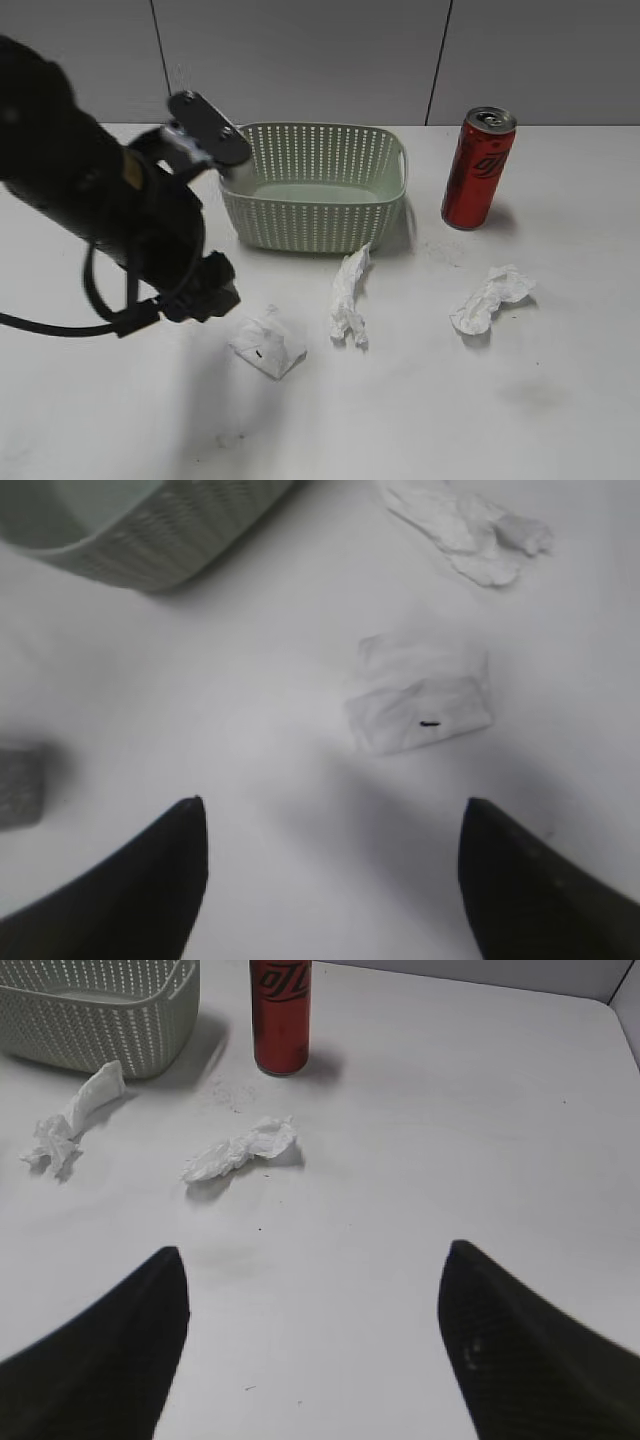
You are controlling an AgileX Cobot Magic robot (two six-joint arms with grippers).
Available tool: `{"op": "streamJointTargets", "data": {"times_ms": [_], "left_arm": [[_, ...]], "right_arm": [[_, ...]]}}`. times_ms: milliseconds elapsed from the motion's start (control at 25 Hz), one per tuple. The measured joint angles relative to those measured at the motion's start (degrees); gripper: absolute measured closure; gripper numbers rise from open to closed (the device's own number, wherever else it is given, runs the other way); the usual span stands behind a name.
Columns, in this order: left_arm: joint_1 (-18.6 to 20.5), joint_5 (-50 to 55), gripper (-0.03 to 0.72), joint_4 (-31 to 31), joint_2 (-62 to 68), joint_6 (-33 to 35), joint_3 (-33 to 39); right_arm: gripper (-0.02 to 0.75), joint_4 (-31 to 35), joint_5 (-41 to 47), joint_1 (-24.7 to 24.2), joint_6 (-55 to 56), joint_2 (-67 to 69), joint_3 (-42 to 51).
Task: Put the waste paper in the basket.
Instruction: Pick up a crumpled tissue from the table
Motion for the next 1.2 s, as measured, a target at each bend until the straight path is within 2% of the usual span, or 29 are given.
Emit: {"op": "streamJointTargets", "data": {"times_ms": [160,360,760,880,960,1080,1160,1200], "left_arm": [[-2.2,-0.7,0.114,0.0,9.7,-1.1,-4.8],[-2.5,-1.2,0.114,-0.7,19.5,-1.2,-10.4],[-2.5,-1.3,0.139,-4.9,26.4,-1.3,-11.4],[-2.5,-1.0,0.229,-5.4,26.5,-1.3,-11.8],[-2.5,0.0,0.34,-5.6,26.5,-1.3,-12.1],[-2.5,2.8,0.557,-5.6,26.1,-1.3,-13.1],[-2.5,4.2,0.659,-5.5,24.8,-1.3,-14.1],[-2.5,4.9,0.688,-5.2,23.7,-1.3,-14.9]], "right_arm": [[0.149,0.0,0.0,0.0,0.0,0.0,0.0],[0.149,0.0,0.0,0.0,0.0,0.0,0.0],[0.149,0.0,0.0,0.0,0.0,0.0,0.0],[0.149,0.0,0.0,0.0,0.0,0.0,0.0],[0.149,0.0,0.0,0.0,0.0,0.0,0.0],[0.149,0.0,0.0,0.0,0.0,0.0,0.0],[0.149,0.0,0.0,0.0,0.0,0.0,0.0],[0.149,0.0,0.0,0.0,0.0,0.0,0.0]]}}
